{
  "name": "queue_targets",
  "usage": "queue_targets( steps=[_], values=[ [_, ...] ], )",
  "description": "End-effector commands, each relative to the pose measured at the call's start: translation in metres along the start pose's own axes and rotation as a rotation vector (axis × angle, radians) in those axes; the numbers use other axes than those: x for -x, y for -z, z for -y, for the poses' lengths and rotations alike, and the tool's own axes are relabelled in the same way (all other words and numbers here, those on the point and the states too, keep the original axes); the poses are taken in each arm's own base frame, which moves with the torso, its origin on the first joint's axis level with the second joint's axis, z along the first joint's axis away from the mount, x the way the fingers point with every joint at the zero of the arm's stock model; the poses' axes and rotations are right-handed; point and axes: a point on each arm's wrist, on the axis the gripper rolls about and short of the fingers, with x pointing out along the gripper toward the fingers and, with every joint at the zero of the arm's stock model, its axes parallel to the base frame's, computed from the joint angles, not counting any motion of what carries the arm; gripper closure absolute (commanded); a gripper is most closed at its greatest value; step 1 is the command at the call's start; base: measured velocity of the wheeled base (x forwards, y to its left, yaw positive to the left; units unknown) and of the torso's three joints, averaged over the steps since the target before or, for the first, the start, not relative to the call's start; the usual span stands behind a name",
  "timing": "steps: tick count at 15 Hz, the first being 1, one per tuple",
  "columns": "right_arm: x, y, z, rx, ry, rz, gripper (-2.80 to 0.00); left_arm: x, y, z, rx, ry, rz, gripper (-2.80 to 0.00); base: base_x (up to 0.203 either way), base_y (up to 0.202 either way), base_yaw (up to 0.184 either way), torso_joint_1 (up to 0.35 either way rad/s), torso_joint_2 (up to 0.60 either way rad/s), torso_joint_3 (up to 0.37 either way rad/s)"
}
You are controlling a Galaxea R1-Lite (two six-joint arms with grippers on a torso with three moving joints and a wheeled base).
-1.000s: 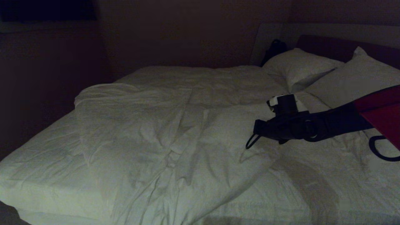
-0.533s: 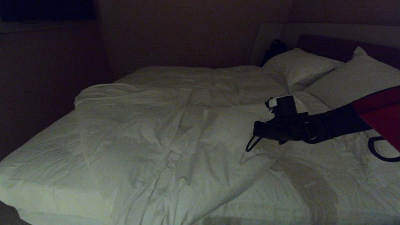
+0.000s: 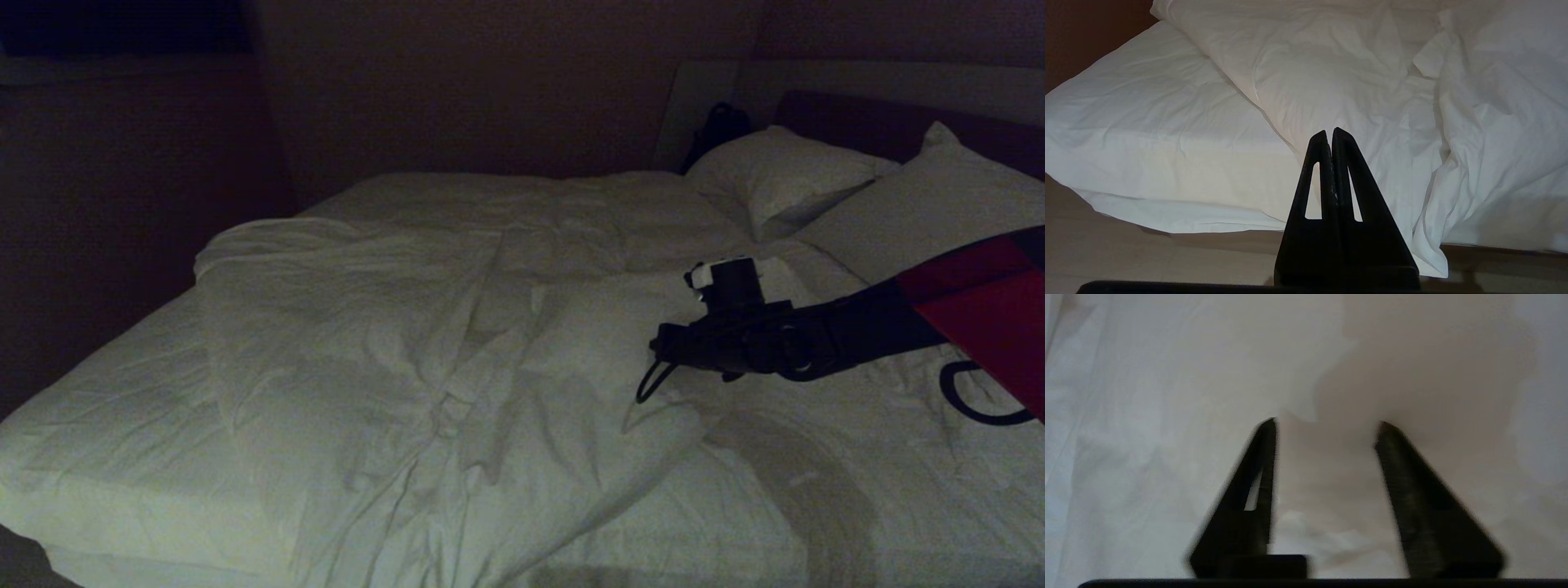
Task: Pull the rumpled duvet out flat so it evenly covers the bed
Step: Hold the folded corner of the quilt
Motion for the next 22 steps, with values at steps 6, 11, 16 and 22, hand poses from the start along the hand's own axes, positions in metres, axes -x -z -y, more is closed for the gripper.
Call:
queue_targets(
  steps=[6, 11, 16, 22],
  values=[
    [-0.027, 0.028, -0.017, 0.06, 0.017, -0.001, -2.8, 0.0, 0.0, 0.0, 0.0, 0.0, 0.0, 0.0, 0.0, 0.0, 0.0, 0.0, 0.0, 0.0],
    [-0.057, 0.054, -0.011, 0.084, 0.06, -0.051, -2.8, 0.0, 0.0, 0.0, 0.0, -0.001, 0.0, 0.0, 0.0, 0.0, 0.0, 0.0, 0.0, 0.0],
    [-0.073, 0.067, -0.008, 0.102, 0.097, -0.074, -2.8, 0.0, 0.0, 0.0, 0.0, 0.0, 0.0, 0.0, 0.0, 0.0, 0.0, 0.0, 0.0, 0.0],
    [-0.078, 0.074, -0.006, 0.111, 0.109, -0.092, 0.0, 0.0, 0.0, 0.0, 0.0, 0.0, 0.0, 0.0, 0.0, 0.0, 0.0, 0.0, 0.0, 0.0]
  ],
)
